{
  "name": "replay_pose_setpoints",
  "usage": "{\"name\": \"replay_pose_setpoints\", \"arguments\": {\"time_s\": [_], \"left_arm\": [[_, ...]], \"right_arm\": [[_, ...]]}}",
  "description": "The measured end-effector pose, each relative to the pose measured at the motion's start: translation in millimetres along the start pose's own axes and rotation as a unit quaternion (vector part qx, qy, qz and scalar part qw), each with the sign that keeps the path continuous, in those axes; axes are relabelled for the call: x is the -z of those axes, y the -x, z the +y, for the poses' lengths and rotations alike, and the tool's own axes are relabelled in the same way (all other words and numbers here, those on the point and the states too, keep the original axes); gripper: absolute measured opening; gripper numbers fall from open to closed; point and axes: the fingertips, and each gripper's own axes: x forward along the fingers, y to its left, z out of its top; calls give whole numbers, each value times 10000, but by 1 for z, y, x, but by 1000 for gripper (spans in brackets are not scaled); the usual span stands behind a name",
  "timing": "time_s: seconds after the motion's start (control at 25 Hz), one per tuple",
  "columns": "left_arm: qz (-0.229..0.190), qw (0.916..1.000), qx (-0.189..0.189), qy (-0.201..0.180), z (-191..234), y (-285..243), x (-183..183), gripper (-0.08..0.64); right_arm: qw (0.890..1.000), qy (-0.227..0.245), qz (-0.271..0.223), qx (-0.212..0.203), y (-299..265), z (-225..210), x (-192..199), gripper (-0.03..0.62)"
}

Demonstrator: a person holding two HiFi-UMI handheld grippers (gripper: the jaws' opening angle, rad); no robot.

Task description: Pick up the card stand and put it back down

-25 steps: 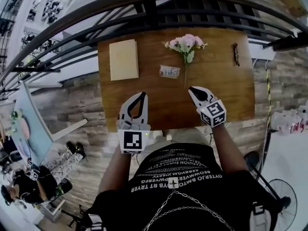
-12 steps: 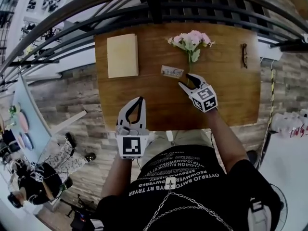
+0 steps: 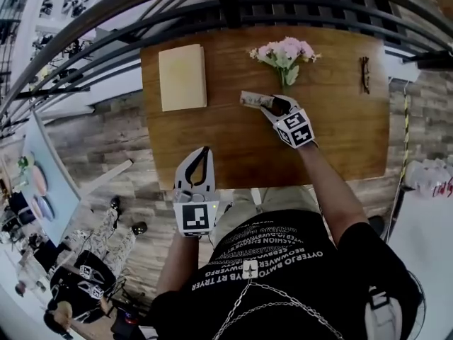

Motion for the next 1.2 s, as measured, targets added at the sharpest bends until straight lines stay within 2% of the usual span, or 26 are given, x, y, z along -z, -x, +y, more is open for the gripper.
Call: {"name": "replay_pose_setpoints", "arguments": {"time_s": [0.08,0.2,0.52,0.92,1.04,1.2], "left_arm": [[-54,10000,-10,-2,-1,4,-1,28],[-106,9999,-30,-26,-1,9,-6,28],[-311,9994,-67,-104,-1,39,-7,28],[-702,9975,25,-90,-5,74,-21,28],[-851,9961,71,-209,-6,86,-28,28],[-959,9935,118,-596,-10,98,-35,28]], "right_arm": [[9998,143,118,78,1,0,1,179],[9998,52,190,99,6,1,4,173],[9998,-178,30,25,44,21,12,170],[9996,-273,-64,92,100,52,-6,170],[9991,-341,-137,198,122,59,-14,170],[9980,-419,-306,353,150,70,-27,170]]}}
